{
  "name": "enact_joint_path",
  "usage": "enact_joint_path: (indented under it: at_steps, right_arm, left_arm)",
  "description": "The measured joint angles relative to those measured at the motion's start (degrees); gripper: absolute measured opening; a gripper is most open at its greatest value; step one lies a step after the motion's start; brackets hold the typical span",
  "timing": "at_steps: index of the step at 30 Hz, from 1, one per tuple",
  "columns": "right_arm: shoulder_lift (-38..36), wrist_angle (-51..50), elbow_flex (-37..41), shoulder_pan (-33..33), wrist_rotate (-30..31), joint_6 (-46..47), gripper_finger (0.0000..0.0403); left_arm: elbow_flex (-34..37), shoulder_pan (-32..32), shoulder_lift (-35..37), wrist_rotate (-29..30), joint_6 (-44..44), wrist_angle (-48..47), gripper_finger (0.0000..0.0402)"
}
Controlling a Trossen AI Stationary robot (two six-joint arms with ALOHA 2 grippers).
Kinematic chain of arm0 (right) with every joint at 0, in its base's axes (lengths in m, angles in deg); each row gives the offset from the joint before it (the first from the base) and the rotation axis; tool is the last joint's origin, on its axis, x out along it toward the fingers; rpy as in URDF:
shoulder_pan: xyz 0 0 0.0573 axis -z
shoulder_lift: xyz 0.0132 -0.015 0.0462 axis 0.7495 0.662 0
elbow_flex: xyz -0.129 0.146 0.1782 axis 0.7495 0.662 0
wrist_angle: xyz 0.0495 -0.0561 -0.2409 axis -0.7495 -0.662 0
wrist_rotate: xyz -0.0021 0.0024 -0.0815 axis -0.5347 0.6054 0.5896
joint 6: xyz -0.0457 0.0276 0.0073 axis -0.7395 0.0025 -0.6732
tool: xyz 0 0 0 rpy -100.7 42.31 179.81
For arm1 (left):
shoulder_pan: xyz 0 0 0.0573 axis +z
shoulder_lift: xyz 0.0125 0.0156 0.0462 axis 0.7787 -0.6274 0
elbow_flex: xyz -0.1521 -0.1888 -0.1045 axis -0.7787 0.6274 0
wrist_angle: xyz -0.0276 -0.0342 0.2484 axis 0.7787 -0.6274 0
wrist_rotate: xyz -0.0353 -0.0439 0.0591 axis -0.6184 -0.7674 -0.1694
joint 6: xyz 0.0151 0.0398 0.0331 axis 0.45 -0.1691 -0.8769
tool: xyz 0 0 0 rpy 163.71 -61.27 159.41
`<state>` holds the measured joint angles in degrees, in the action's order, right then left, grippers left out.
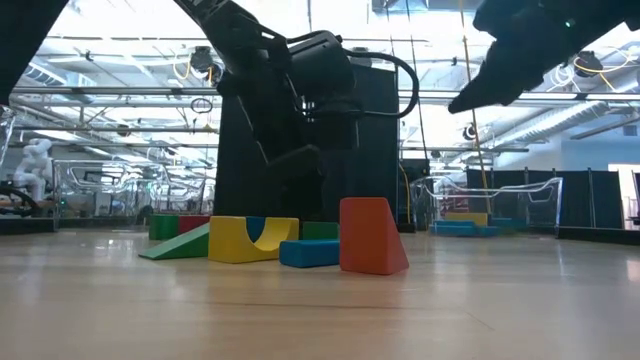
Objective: Sort blocks by size
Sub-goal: Put the green rectangular block into the top right transparent bin
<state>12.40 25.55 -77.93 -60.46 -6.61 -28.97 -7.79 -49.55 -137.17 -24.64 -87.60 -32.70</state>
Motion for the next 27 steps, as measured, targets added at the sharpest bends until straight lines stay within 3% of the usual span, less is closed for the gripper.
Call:
enact_joint_path:
  at_steps: [8, 17, 23, 27]
  right_arm:
    - [9.3, 2.4, 0.0, -5.3, 1.5, -8.3, 0.0082]
    - [19.9, 11.8, 0.0, -13.4, 11.7, -25.1, 0.0082]
    - [26.5, 22.4, 0.0, -18.0, 25.5, -36.6, 0.0096]
    - [28.8, 29.3, 0.0, -18.4, 24.9, -40.6, 0.0134]
  left_arm:
    - [0.1, 0.2, 0.7, -7.3, 2.1, 0.1, 0.0095]
    - [0.1, 1.6, 5.8, -17.8, 3.2, 0.8, 0.0096]
    - [0.0, 2.3, 7.7, -26.7, 4.7, 2.2, 0.0096]
    - [0.0, 2.3, 7.7, -28.0, 6.1, 2.4, 0.0097]
